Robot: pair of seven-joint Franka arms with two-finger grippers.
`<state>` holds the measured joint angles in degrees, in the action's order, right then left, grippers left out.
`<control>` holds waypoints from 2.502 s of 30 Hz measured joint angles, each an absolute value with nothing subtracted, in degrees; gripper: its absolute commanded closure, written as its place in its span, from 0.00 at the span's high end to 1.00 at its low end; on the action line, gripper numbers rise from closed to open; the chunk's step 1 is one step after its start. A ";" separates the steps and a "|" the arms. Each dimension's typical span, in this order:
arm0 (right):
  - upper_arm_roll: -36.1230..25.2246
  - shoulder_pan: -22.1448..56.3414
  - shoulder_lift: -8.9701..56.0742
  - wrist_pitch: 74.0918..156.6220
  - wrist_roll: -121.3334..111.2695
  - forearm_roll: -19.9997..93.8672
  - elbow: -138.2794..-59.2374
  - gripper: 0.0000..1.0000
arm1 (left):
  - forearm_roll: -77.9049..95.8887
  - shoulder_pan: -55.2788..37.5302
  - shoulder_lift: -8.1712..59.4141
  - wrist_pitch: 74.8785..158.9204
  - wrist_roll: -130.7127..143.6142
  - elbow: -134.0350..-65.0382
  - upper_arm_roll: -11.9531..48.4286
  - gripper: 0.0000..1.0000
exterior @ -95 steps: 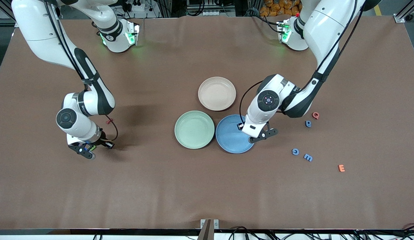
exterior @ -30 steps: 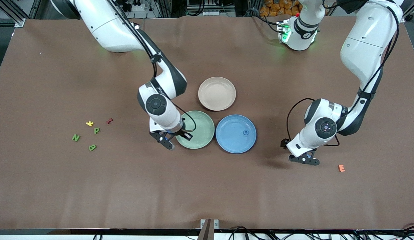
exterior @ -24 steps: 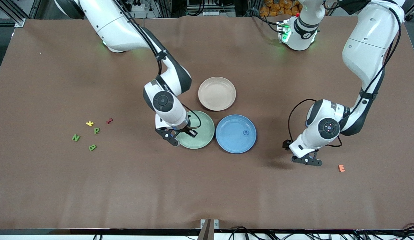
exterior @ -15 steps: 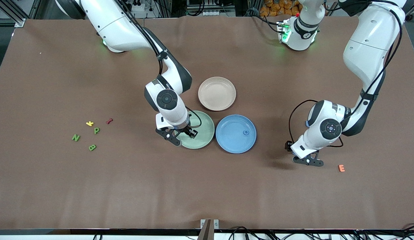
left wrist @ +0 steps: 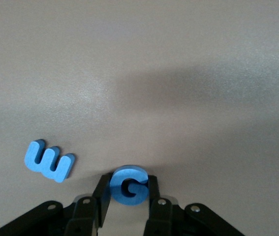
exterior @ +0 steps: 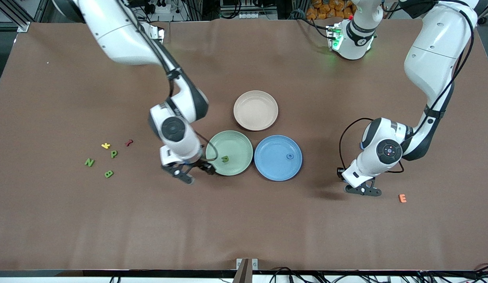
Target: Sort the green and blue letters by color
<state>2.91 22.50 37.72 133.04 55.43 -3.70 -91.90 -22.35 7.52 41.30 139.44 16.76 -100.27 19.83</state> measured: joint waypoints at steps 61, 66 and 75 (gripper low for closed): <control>2.06 -7.41 35.07 149.29 24.24 -8.95 -109.05 1.00 | -22.35 -8.51 39.08 131.90 62.63 -99.48 29.25 0.24; 2.11 -7.40 35.07 150.99 24.31 -8.95 -110.23 1.00 | -22.35 -9.14 39.08 131.88 63.34 -99.49 29.18 0.50; 2.12 -7.40 34.99 152.18 24.47 -8.95 -111.53 1.00 | -22.87 -9.25 39.08 131.87 63.36 -99.49 28.91 1.00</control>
